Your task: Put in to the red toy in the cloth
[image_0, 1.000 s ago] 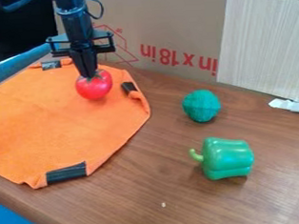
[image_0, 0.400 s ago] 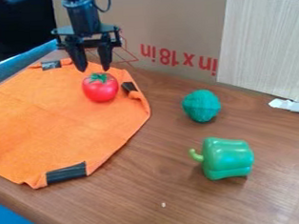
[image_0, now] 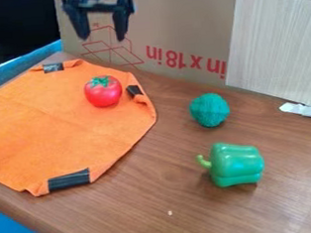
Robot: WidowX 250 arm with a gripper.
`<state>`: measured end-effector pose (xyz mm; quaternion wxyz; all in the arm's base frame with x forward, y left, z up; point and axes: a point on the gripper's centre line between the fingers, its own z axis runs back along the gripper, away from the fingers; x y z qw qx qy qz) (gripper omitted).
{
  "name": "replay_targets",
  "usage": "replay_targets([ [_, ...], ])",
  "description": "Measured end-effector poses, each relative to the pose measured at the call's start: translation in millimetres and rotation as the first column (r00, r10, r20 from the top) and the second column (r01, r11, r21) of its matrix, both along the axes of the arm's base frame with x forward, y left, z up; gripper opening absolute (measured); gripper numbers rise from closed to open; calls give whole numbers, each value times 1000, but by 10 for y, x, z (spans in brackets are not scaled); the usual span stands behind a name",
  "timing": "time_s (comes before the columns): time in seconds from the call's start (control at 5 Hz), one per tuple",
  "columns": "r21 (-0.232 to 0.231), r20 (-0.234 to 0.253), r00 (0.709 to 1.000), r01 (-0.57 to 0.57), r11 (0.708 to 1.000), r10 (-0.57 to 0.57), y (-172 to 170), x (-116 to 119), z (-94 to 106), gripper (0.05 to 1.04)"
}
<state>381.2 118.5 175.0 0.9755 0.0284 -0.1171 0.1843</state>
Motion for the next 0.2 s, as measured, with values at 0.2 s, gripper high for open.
replay_targets([
  [0.2, 67, -69, 998, -4, 998, 8, -128, -60, 369, 999],
])
